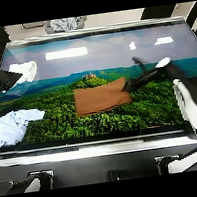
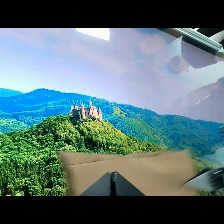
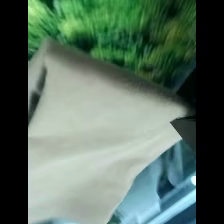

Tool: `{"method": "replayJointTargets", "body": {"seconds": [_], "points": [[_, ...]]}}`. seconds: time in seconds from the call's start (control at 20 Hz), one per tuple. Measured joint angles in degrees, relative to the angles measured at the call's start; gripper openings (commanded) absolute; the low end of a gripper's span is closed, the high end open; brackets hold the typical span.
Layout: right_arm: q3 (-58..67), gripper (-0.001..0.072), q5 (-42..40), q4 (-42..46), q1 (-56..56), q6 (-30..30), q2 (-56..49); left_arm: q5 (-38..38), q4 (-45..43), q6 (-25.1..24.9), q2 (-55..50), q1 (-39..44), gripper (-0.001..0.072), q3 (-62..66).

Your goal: Fold the shirts.

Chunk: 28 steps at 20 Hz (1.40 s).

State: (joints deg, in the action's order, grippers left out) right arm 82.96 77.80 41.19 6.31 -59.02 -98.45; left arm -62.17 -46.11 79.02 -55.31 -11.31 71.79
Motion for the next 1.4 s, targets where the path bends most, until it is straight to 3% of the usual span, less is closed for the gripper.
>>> {"method": "replayJointTargets", "body": {"seconds": [0.65,1.1,1.4], "points": [[19.17,0.0048,9.99,5.77,38.97,-10.84,10.56,0.07,-0.04,-1.31,0.00,0.00,0.0036,0.00],[27.91,0.0049,17.62,7.15,53.31,-15.43,11.98,0.17,-0.04,-2.56,0.00,0.00,0.0036,0.00],[28.35,0.0050,24.61,20.61,56.78,-17.57,12.63,0.13,-0.02,-2.75,0.00,0.00,0.0036,0.00]]}}
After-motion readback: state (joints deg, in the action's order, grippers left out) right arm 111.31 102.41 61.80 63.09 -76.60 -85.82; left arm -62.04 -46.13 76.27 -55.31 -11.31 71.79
